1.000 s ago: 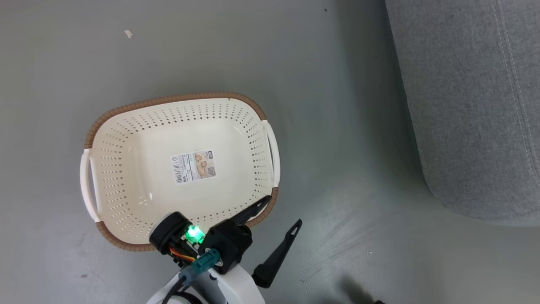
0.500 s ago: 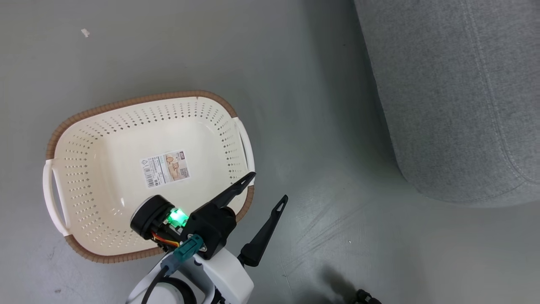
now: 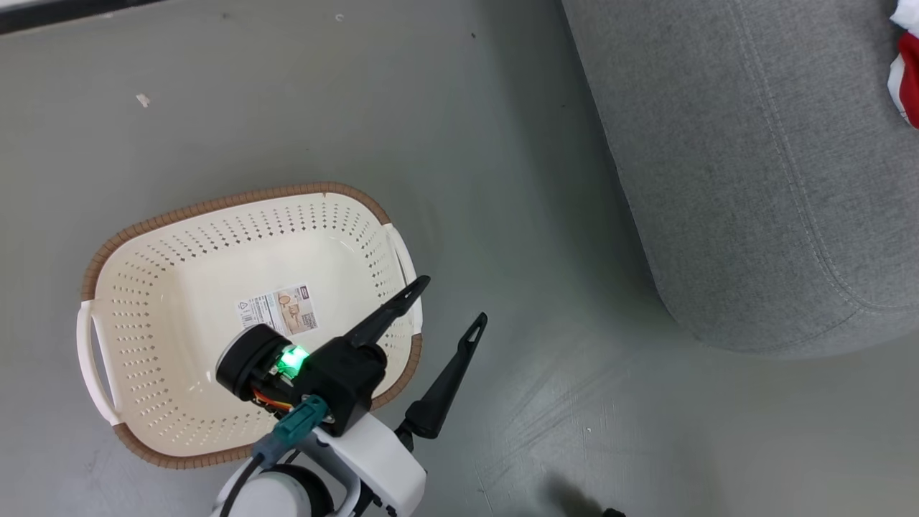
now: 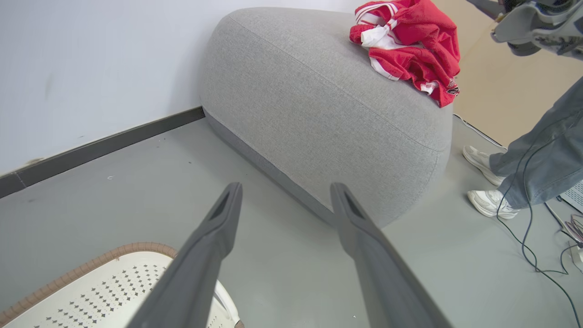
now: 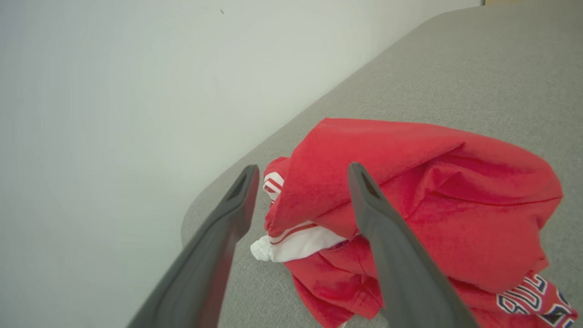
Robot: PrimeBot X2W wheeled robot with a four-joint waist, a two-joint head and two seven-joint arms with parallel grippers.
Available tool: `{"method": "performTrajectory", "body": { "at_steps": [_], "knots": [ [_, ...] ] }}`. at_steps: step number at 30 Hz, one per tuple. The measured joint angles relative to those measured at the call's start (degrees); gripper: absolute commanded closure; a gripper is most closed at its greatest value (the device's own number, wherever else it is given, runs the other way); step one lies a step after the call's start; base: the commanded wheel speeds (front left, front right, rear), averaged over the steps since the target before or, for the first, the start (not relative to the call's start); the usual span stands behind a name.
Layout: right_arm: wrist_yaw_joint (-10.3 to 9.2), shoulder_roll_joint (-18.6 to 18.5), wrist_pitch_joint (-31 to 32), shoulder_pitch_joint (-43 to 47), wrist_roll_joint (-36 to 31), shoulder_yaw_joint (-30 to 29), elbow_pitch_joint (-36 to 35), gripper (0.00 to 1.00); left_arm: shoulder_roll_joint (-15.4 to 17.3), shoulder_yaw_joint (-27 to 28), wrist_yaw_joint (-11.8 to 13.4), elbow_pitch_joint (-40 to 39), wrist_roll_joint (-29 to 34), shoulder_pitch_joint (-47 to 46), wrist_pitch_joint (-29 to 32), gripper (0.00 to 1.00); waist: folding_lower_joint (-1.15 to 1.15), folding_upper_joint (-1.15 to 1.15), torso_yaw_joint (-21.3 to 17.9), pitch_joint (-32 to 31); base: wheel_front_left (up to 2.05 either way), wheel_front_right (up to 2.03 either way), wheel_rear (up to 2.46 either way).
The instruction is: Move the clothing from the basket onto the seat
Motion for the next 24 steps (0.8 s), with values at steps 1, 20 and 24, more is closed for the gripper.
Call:
{"method": "performTrajectory", "body": {
  "at_steps": [1, 20, 24],
  "knots": [
    [0.0, 0.1, -0.6, 0.81, -0.02, 0.75, -0.8, 0.0, -0.14, 0.24, 0.01, 0.1, -0.22, 0.0, -0.42, 0.0, 0.0, 0.0, 0.0, -0.34, 0.0, 0.0, 0.0],
    [0.0, 2.56, -5.42, 10.75, -4.76, 22.05, -15.25, 0.0, -0.53, 13.49, 4.99, 2.99, -3.82, 4.17, -12.9, 0.0, 0.0, 0.0, 3.77, -7.53, 0.0, 0.0, 0.0],
    [0.0, 2.27, -6.16, 11.47, -6.9, 25.86, -18.0, 0.0, -1.09, 15.17, 5.16, 4.44, -5.52, 5.98, -15.34, 0.0, 0.0, 0.0, 5.39, -9.34, 0.0, 0.0, 0.0]
  ]
}}
